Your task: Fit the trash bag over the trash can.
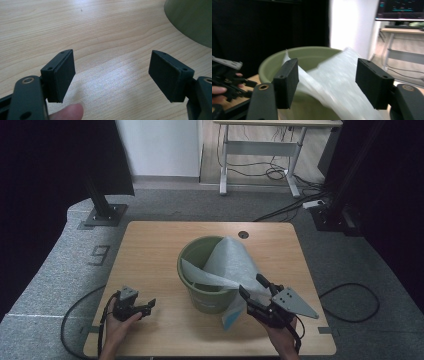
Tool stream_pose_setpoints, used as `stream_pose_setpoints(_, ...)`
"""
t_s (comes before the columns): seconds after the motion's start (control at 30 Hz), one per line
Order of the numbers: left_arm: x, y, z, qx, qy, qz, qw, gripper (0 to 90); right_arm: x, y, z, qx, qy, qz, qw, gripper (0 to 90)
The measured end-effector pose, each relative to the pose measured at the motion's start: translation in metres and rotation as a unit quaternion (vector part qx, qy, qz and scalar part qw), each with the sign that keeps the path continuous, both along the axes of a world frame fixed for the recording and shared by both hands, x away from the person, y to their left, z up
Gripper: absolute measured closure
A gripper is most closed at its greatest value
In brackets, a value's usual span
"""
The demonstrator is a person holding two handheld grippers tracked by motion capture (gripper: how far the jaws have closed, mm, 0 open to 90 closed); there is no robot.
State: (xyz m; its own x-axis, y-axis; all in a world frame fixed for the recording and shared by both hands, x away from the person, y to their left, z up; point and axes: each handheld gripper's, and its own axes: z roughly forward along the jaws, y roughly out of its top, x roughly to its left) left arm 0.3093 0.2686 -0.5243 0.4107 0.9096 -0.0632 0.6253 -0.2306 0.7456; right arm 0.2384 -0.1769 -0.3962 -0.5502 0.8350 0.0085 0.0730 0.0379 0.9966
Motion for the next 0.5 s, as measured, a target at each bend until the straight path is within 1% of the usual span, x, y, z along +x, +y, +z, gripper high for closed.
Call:
stream_pose_setpoints(0.07,0.0,0.001,0.0,0.0,0.001,0.0,1.0,21.4,-0.004,-0.007,-0.009,-0.006,0.01,-0.015,0.9998,30.2)
stream_pose_setpoints(0.13,0.0,0.001,0.0,-0.001,0.001,0.001,1.0,21.3,-0.005,-0.011,-0.016,-0.005,0.019,-0.024,0.9995,28.7)
stream_pose_setpoints(0.27,0.0,0.0,0.001,-0.003,-0.001,0.003,1.0,21.4,-0.007,-0.015,-0.032,-0.014,0.032,-0.045,0.9984,25.7)
stream_pose_setpoints(0.33,0.0,0.0,0.001,-0.003,-0.002,0.003,1.0,21.4,-0.005,-0.015,-0.039,-0.017,0.04,-0.053,0.9976,24.4)
stream_pose_setpoints(0.4,-0.001,-0.001,0.002,-0.003,-0.002,0.002,1.0,21.3,-0.002,-0.016,-0.044,-0.024,0.042,-0.068,0.9965,24.3)
stream_pose_setpoints(0.43,-0.001,-0.001,0.003,-0.003,-0.002,0.001,1.0,21.3,-0.001,-0.017,-0.046,-0.023,0.045,-0.073,0.996,24.1)
stream_pose_setpoints(0.47,-0.001,-0.002,0.004,-0.005,-0.004,0.002,1.0,21.3,0.003,-0.018,-0.05,-0.018,0.052,-0.082,0.9951,24.2)
stream_pose_setpoints(0.5,-0.002,-0.002,0.006,-0.006,-0.006,0.002,1.0,21.3,0.005,-0.019,-0.052,-0.013,0.057,-0.086,0.9946,24.2)
